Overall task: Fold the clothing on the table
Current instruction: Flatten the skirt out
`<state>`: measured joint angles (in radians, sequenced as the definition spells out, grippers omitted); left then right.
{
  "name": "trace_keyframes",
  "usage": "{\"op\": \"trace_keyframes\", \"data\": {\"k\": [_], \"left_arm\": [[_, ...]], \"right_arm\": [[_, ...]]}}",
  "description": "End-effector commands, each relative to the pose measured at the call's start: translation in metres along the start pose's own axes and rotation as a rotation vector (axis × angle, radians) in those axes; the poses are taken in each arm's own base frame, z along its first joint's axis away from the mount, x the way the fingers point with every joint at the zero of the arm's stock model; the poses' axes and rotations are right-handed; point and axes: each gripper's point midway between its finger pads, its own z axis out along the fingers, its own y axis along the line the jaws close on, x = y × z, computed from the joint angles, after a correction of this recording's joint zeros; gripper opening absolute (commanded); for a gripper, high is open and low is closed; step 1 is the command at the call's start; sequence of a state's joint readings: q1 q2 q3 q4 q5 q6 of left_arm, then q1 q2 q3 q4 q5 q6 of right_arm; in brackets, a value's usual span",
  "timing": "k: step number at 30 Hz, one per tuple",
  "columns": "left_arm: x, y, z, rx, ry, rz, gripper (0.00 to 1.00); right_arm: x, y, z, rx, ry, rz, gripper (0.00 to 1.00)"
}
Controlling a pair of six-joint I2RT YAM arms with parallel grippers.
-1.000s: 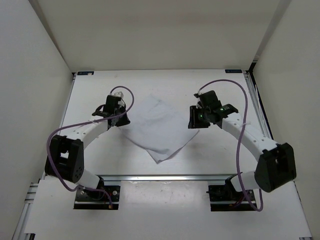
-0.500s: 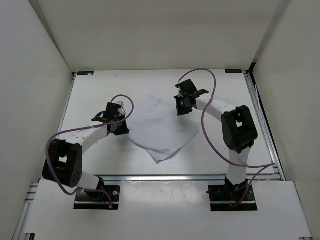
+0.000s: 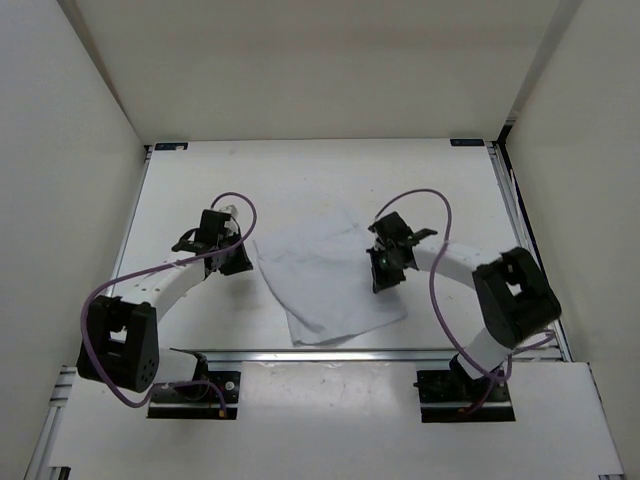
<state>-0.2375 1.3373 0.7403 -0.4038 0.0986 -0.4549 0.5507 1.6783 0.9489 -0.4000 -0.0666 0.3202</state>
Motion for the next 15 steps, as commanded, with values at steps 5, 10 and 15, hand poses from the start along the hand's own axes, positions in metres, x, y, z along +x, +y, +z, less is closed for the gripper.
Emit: {"op": "trace_keyframes", "data": {"k": [5, 10, 15], "left_arm": [[0.000, -0.003, -0.003, 0.036, -0.013, -0.024, 0.18], [-0.012, -0.011, 0.002, 0.064, -0.022, -0.027, 0.26], [-0.033, -0.044, 0.006, 0.165, -0.044, 0.073, 0.59]], "right_arm": [[0.114, 0.015, -0.071, -0.046, 0.136, 0.002, 0.00], [0.050, 0.012, -0.112, -0.182, -0.101, 0.072, 0.48], [-0.013, -0.055, -0.117, -0.037, -0.248, 0.154, 0.55]]}}
